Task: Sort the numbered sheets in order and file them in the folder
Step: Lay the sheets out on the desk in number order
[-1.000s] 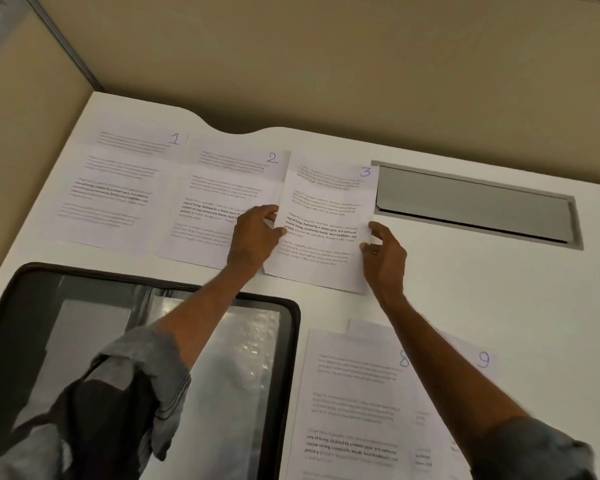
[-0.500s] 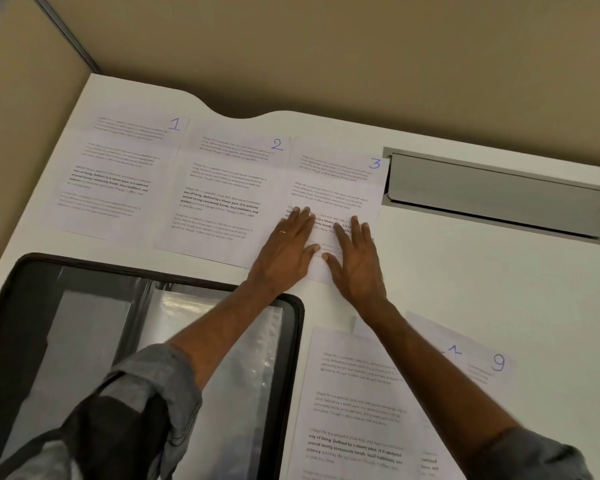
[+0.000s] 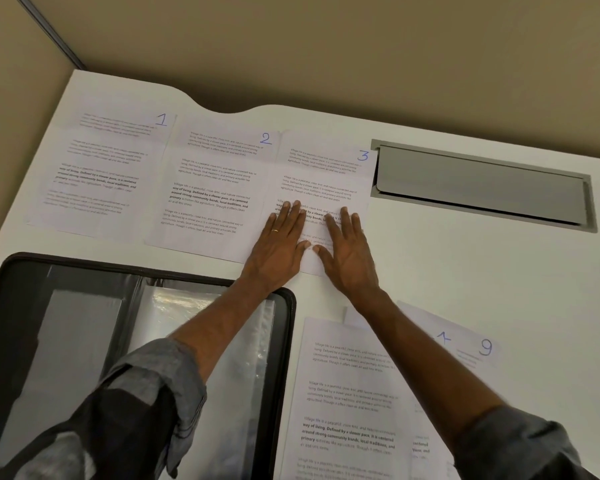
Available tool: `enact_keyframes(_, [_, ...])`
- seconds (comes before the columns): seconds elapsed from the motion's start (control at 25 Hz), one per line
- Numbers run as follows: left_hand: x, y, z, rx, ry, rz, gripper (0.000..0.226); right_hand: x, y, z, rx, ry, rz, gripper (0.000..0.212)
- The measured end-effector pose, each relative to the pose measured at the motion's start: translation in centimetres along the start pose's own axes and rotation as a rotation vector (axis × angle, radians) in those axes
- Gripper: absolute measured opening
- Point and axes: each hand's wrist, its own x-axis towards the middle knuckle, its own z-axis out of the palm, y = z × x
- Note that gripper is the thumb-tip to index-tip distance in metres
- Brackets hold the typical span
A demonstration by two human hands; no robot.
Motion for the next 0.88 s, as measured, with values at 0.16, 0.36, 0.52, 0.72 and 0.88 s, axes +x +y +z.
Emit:
enact_keyframes(0.16, [-0.8,1.2,-1.0,-0.027,0.040,0.005,0.071,-1.6,-0.2,-1.6,0.143,0.187,-0.084,0.059])
enact_keyframes(0.36, [-5.3,5.5,-1.7,-0.064,0.021,0.017,0.070,-7.8,1.6,-2.1,0.148,0.171,-0.013,0.061])
enact_keyframes(0.52, [-11.9,10.9,-0.7,-0.149,0.013,0.096,0.064,-15.7,4.5,-0.9,0.124,0.123,0.027,0.062])
enact_keyframes(0.72, [-20.4,16.5,2.6,-0.188,-0.075,0.134,0.064,-25.4,7.4,0.3,0.102,0.124,0.085,0.062])
enact_keyframes(0.88, [-24.9,19.8,4.8,-0.144,-0.122,0.155,0.064,-31.4,9.2,1.4,0.089,0.145,0.113,0.064])
